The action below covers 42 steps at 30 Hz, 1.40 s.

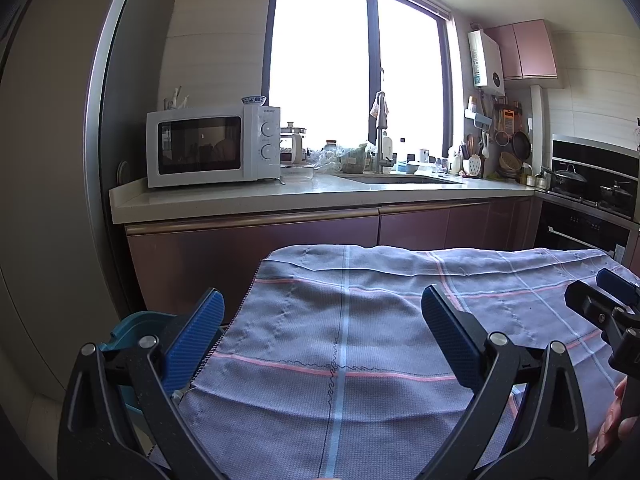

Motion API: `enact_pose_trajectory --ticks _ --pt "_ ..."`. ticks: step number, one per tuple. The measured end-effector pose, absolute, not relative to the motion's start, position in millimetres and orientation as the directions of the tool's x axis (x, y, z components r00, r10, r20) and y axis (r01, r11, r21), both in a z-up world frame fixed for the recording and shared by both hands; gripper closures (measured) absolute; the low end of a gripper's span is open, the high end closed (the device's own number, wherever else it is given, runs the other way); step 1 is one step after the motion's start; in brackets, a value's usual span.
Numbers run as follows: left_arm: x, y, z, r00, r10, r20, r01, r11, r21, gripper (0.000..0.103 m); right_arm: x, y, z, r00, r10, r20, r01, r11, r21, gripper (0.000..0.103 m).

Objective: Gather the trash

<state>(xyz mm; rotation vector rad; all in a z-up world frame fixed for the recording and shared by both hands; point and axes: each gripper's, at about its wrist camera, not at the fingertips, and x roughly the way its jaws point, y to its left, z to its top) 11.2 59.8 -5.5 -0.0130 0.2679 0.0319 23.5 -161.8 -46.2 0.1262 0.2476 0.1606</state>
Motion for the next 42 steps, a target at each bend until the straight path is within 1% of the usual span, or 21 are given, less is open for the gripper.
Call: enact_pose_trajectory --ticks 35,39,42 --pt "14 48 -7 0.958 0.043 -0.284 -0.044 0.999 0.002 0.006 28 -168 -47 0.956 0.175 -0.237 -0.142 0.978 0.152 0.007" --pt "27 48 -10 0.951 0.027 -0.309 -0.027 1.000 0.006 0.006 29 -170 -48 0.956 0.166 -0.241 -0.133 0.980 0.150 0.007" --pt "44 45 -14 0.925 -0.017 -0.380 0.016 1.000 -0.006 0.006 30 -178 -49 0.956 0.149 -0.253 -0.113 0.982 0.150 0.007"
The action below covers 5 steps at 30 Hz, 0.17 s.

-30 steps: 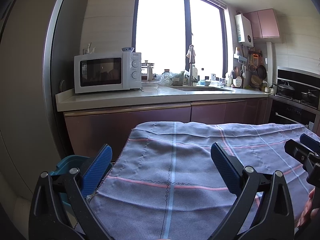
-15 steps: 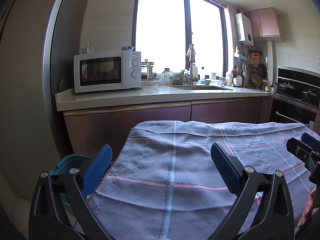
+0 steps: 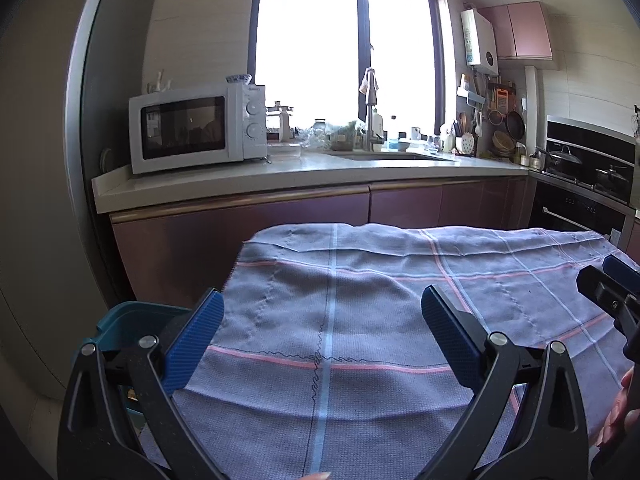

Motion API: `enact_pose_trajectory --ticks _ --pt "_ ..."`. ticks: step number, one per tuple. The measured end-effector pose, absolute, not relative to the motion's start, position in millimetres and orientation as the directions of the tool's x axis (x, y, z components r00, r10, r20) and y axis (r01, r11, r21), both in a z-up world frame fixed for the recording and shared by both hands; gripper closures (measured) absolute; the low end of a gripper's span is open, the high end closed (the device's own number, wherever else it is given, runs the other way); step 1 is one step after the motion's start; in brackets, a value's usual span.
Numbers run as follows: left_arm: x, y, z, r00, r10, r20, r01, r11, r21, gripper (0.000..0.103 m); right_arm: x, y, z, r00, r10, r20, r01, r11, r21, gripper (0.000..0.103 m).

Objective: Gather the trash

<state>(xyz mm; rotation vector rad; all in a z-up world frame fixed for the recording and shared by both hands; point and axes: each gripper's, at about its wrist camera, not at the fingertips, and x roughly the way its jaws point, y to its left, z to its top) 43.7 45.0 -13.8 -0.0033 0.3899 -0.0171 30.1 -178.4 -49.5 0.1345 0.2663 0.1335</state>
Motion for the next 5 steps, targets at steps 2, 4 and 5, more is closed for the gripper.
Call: enact_pose_trajectory --ticks 2,4,5 --pt "64 42 -22 0.891 -0.029 -0.453 0.029 1.000 -0.006 0.006 34 -188 -51 0.954 0.123 -0.272 -0.086 0.986 0.143 0.007" --pt "90 38 -33 0.847 -0.021 -0.532 0.031 0.999 0.011 0.006 39 -203 -52 0.950 0.091 -0.298 -0.052 0.989 0.135 0.007" --pt "101 37 -38 0.828 -0.007 -0.561 0.022 1.000 0.021 0.006 42 -212 -53 0.945 0.085 -0.315 -0.041 0.989 0.142 0.007"
